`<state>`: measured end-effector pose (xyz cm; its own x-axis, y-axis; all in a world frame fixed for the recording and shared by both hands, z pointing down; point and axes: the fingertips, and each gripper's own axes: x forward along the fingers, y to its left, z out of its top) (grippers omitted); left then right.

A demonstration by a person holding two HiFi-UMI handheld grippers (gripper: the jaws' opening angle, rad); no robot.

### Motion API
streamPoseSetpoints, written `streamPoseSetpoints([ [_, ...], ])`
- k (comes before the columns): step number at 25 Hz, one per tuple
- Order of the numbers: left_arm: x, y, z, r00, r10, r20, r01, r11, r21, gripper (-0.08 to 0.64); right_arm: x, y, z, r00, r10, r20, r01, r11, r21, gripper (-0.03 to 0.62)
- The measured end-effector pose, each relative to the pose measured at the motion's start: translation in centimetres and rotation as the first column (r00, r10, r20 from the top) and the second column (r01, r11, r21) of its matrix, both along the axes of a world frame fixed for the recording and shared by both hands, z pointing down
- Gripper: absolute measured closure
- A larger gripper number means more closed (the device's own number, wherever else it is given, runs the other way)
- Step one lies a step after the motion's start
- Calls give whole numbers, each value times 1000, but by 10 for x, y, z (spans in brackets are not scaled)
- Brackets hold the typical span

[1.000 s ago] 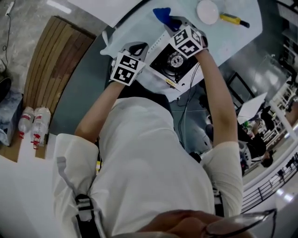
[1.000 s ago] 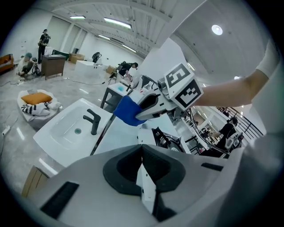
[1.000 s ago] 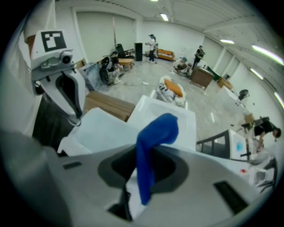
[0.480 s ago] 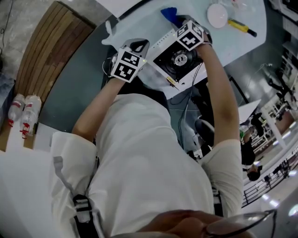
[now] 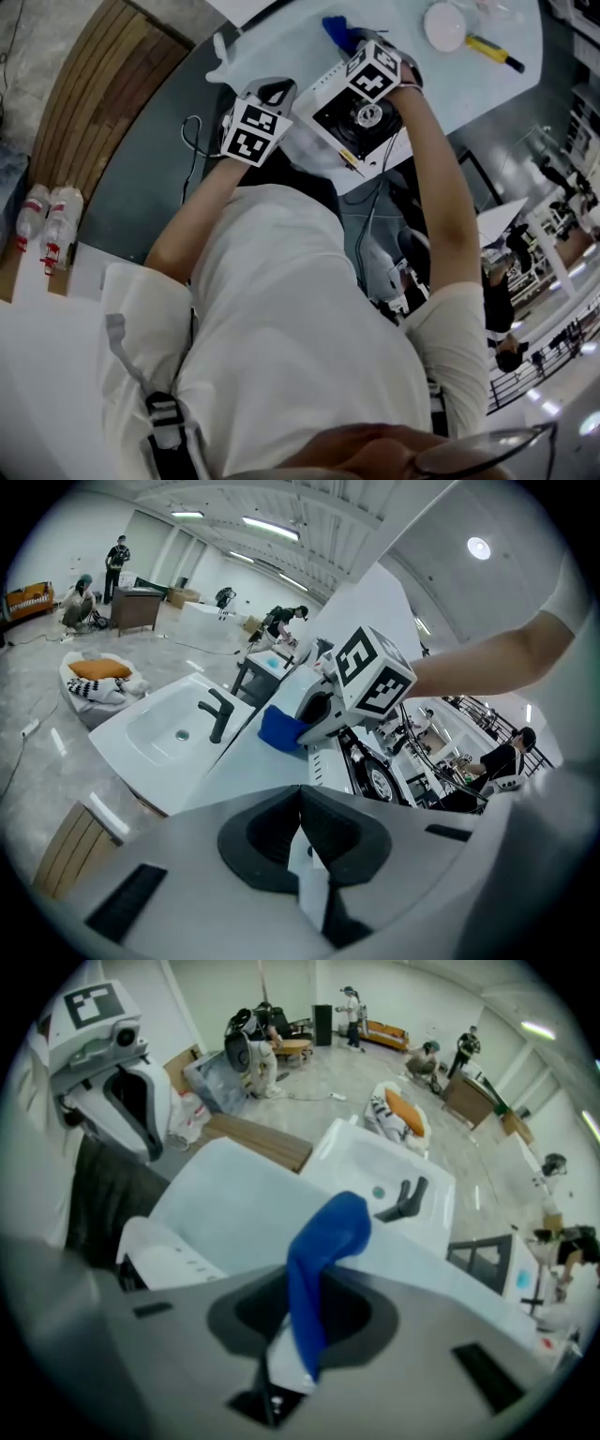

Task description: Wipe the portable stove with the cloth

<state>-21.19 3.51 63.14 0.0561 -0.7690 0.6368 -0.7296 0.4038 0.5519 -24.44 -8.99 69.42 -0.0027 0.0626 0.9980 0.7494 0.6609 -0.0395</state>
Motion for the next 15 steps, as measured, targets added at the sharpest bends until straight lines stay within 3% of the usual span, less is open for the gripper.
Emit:
streamPoseSetpoints([
  [10, 2, 6, 7, 1000, 25, 5, -25, 1000, -14, 528, 16, 48, 4, 999, -36, -15, 35, 997, -63, 502],
  [15, 20, 25, 10, 1000, 7, 12, -6, 999, -39, 528, 29, 75, 5, 995, -102, -10, 101, 993, -64, 502],
])
